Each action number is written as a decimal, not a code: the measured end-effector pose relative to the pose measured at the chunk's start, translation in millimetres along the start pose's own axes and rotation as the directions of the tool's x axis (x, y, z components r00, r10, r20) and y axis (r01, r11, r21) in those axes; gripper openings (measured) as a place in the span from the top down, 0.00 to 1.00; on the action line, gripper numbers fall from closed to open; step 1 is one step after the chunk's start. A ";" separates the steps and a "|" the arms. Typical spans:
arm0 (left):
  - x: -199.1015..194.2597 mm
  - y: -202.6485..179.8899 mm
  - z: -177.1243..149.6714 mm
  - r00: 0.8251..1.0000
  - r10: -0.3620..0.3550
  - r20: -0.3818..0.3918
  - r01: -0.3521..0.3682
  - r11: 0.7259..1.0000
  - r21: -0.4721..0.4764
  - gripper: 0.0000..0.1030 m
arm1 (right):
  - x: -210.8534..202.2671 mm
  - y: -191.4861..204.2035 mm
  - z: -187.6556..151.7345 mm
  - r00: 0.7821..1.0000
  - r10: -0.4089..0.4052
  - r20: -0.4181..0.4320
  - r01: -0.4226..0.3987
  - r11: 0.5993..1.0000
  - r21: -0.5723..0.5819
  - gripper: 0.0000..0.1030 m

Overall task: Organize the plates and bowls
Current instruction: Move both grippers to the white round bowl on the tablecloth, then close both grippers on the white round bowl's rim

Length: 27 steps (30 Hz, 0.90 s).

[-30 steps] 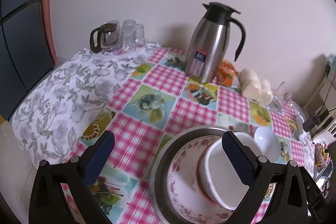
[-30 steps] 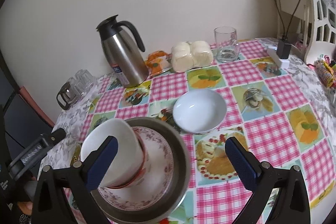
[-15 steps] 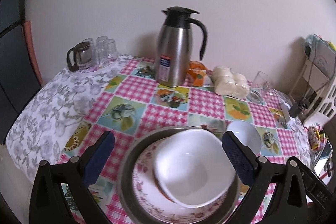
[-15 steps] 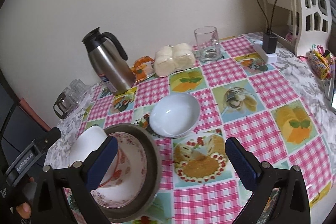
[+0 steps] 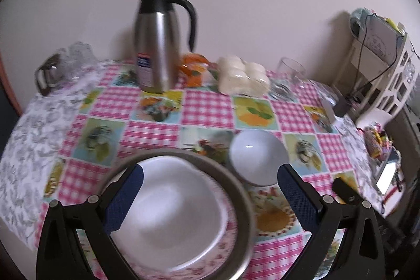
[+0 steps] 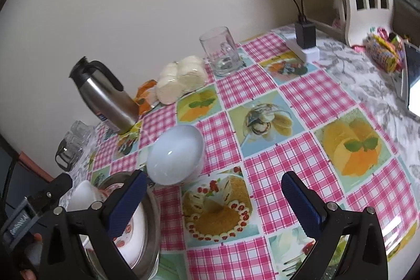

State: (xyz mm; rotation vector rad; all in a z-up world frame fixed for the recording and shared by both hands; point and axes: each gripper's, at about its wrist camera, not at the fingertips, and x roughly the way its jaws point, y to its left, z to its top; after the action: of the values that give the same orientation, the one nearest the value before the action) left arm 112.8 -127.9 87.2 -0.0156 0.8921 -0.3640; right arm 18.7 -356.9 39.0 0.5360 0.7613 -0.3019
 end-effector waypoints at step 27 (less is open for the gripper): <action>136.3 -63.0 45.8 0.939 0.170 -0.298 -0.125 0.979 0.164 0.02 | 86.8 -11.7 -0.1 0.994 0.050 -0.101 -0.044 0.997 0.064 0.00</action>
State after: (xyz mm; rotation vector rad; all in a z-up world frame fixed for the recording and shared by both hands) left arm 206.4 -236.5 23.1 0.2464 1.1695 -0.2923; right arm 73.4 -372.3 -27.7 0.6307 0.8400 -0.2564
